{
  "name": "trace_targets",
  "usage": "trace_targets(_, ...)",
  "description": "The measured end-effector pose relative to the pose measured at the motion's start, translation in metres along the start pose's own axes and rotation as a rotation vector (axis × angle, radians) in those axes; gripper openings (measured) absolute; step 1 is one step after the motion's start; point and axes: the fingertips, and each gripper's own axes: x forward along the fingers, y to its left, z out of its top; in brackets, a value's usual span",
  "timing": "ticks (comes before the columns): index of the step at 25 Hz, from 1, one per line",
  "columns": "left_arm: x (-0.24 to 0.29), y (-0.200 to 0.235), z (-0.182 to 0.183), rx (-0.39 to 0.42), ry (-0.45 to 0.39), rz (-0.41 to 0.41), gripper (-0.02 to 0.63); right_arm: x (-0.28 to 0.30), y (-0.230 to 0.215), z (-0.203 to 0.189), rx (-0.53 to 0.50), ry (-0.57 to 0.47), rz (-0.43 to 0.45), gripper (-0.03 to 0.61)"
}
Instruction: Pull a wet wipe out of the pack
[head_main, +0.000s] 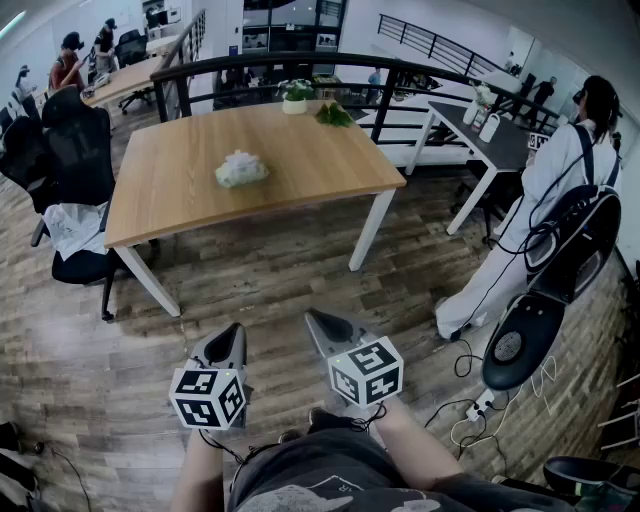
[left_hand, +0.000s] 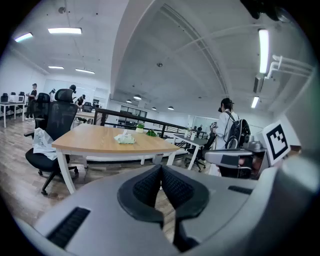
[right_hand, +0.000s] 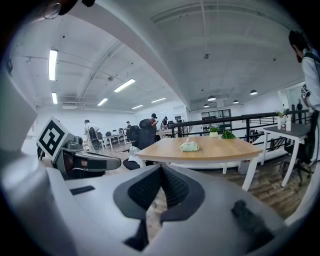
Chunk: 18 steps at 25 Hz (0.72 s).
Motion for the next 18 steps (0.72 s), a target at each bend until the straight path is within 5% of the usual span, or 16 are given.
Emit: trace_targets(18, -0.024, 0.009, -0.002, -0.011, -0.021, -0.024, 0.015, 0.006, 0.024, 0.005, -0.006, -0.003, 0.028, 0.025)
